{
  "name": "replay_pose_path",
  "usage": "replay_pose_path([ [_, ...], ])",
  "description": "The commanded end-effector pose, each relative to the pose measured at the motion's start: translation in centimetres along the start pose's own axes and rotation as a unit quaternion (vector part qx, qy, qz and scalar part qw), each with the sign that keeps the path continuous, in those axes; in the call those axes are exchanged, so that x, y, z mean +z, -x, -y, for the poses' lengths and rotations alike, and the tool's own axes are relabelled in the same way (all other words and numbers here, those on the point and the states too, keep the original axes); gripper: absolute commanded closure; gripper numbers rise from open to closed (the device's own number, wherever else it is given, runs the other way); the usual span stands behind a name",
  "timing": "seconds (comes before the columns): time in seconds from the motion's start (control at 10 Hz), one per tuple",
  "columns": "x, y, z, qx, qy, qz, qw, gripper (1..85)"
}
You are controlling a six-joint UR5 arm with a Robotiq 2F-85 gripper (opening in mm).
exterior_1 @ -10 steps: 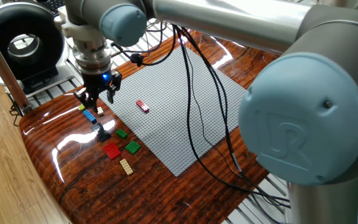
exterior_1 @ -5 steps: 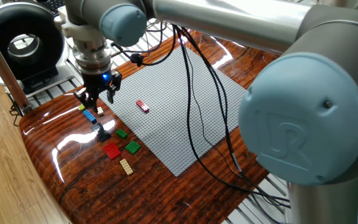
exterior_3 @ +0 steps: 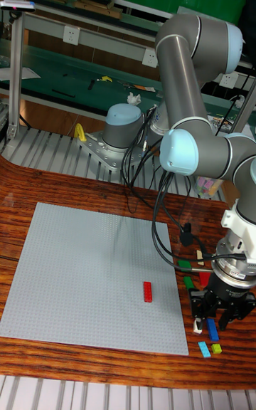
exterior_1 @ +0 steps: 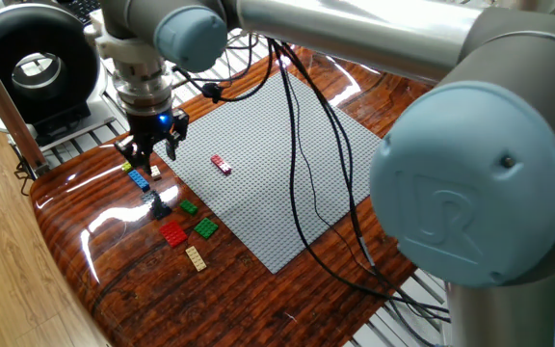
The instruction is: Build with small Lego blocks
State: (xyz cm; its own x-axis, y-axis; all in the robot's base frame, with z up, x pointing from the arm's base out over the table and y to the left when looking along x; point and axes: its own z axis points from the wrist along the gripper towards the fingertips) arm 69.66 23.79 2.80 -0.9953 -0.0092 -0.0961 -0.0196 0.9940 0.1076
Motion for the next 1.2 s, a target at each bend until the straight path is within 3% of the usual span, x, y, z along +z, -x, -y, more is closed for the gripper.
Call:
replay_pose_path([
  [0.0, -0.1, 0.3, -0.5, 0.006, 0.012, 0.005, 0.9999, 38.7],
  [0.5, -0.1, 0.7, 0.3, -0.007, -0.004, 0.011, 0.9999, 42.0],
  [0.8, 0.4, -0.8, 3.6, 0.006, -0.03, 0.005, 0.9995, 42.0],
  [0.9, 0.4, -1.5, 3.5, 0.019, -0.023, 0.0, 0.9996, 41.3],
  [1.1, 0.4, -1.2, 3.3, 0.037, -0.02, 0.005, 0.9991, 40.3],
])
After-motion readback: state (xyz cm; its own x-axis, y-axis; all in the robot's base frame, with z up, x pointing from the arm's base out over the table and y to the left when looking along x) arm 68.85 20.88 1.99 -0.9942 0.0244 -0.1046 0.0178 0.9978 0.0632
